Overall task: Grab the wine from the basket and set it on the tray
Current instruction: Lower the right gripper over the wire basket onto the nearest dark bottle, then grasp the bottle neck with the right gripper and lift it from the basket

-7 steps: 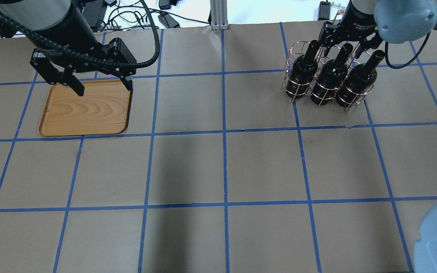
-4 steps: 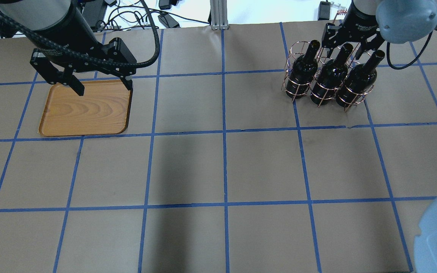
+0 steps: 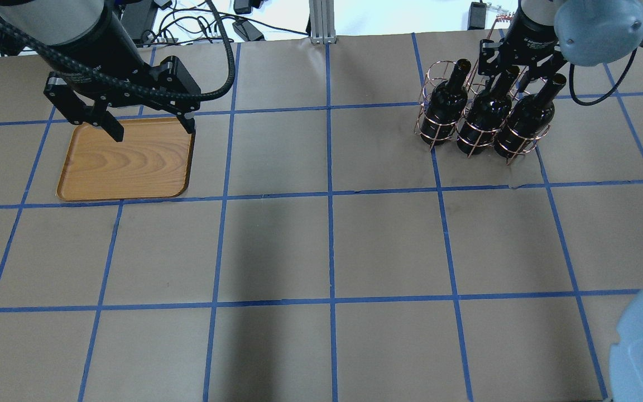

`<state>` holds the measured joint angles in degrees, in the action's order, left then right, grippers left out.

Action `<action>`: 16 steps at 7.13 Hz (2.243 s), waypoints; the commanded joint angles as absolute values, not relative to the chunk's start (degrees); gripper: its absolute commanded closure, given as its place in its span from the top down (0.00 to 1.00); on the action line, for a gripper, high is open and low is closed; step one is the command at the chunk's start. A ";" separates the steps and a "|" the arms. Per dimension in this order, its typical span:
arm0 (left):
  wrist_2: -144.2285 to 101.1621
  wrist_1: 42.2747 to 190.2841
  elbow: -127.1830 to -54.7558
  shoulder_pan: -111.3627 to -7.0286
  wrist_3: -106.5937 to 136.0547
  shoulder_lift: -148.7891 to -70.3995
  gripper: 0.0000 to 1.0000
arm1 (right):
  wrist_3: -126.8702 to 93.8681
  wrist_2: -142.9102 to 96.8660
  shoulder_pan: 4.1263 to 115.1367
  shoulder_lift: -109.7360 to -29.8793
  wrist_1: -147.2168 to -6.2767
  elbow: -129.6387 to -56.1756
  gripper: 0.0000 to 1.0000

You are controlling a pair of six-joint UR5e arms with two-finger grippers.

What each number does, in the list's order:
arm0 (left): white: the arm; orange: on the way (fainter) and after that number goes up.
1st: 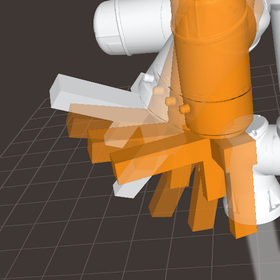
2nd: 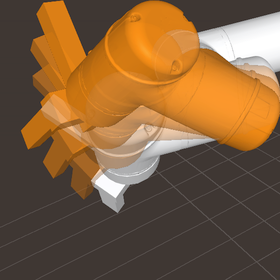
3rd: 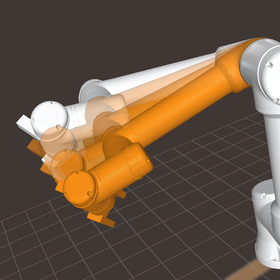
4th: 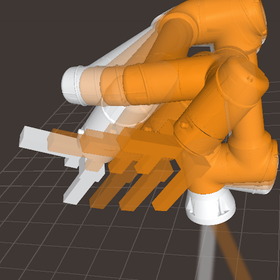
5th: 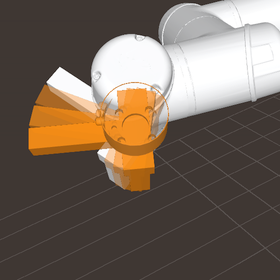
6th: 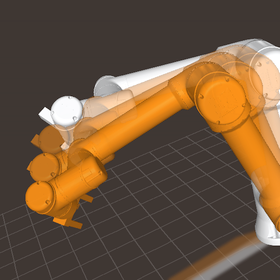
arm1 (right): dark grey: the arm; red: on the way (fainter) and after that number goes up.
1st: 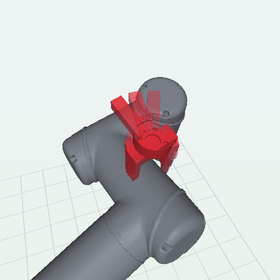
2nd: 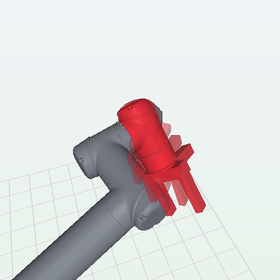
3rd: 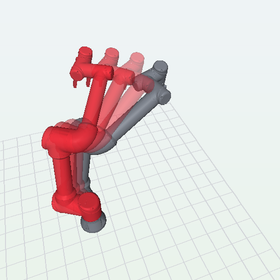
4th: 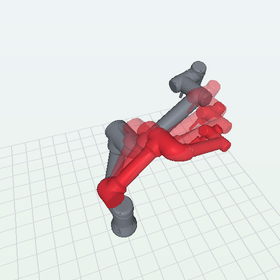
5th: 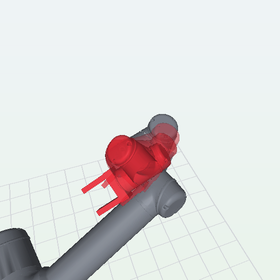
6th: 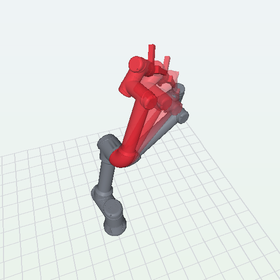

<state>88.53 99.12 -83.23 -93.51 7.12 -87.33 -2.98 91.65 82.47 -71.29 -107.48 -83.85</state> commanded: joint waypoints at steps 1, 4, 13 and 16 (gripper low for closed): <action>88.33 98.88 -83.23 -93.52 7.21 -87.45 1.00 | -2.90 91.67 82.44 -71.37 -107.05 -83.85 0.21; 88.50 98.96 -83.23 -93.52 7.12 -87.36 1.00 | -3.34 91.06 82.35 -72.24 -106.96 -83.15 0.16; 88.51 98.88 -83.23 -93.43 7.12 -87.36 1.00 | -21.15 94.05 100.42 -83.69 -82.97 -73.21 0.19; 87.90 99.05 -82.45 -88.98 5.73 -87.19 1.00 | -32.22 92.29 112.03 -80.17 -96.27 -80.57 0.19</action>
<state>88.37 98.96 -82.93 -92.01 6.71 -87.31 -28.41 92.59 107.73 -82.03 -90.01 -77.42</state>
